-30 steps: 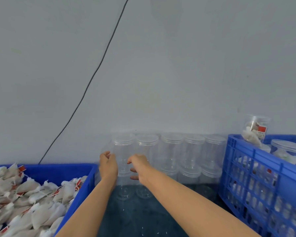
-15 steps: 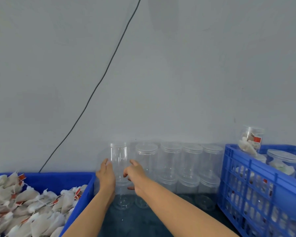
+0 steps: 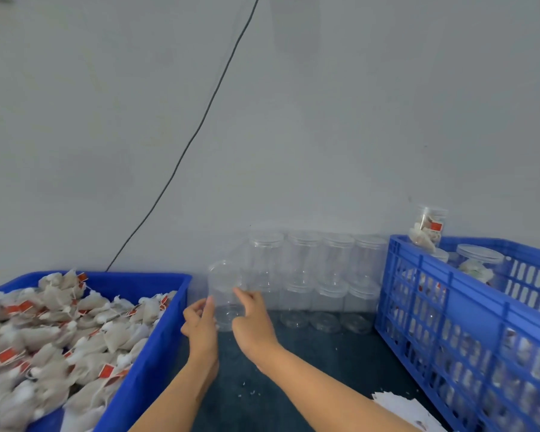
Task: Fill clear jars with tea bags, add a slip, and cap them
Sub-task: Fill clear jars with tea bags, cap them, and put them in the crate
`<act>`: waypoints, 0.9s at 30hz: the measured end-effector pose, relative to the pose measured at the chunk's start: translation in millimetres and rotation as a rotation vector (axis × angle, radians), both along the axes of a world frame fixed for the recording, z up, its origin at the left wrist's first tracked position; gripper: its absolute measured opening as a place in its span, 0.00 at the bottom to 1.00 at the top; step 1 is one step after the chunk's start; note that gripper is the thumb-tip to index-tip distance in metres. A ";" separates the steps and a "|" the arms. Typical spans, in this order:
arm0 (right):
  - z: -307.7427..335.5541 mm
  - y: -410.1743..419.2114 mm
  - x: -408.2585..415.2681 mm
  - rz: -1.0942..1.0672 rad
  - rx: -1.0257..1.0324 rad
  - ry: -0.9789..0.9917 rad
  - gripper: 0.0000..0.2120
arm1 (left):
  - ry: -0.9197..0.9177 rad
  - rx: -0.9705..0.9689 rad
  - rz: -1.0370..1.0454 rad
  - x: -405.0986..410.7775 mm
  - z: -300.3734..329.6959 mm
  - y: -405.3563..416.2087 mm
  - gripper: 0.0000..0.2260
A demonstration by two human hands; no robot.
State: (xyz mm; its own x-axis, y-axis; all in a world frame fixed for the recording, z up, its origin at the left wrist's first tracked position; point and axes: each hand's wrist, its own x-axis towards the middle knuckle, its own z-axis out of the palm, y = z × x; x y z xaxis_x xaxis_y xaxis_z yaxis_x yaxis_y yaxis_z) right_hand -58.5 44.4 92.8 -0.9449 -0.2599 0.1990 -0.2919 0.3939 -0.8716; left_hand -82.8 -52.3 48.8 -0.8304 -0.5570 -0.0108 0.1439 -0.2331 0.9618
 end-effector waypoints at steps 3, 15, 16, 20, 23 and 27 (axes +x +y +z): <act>-15.8 9.9 22.0 0.015 0.065 0.133 0.31 | 0.000 0.121 -0.031 22.5 -3.4 22.6 0.20; -67.3 64.6 71.4 -0.136 -0.054 0.344 0.31 | 0.063 0.274 -0.221 71.6 -49.4 64.1 0.30; -72.1 70.6 71.0 -0.168 -0.107 0.325 0.31 | 0.067 0.209 -0.246 73.3 -55.1 61.9 0.32; -90.6 88.6 60.5 -0.253 -0.300 0.137 0.28 | 0.080 0.018 -0.314 74.2 -75.2 55.4 0.37; -91.8 85.9 48.4 -0.205 -0.476 -0.001 0.14 | 0.139 -0.132 -0.286 73.2 -85.9 54.9 0.36; -81.5 78.3 31.6 -0.191 -0.617 -0.119 0.10 | 0.219 -0.328 -0.238 69.5 -91.9 52.4 0.38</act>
State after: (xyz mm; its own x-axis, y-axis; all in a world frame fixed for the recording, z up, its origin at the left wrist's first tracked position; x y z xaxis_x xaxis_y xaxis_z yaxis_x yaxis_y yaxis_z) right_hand -27.0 122.7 11.3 -0.9879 0.0427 0.1494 -0.1542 -0.1531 -0.9761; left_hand -13.3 0.1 -43.1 -0.8989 -0.2951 0.3238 0.3309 0.0270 0.9433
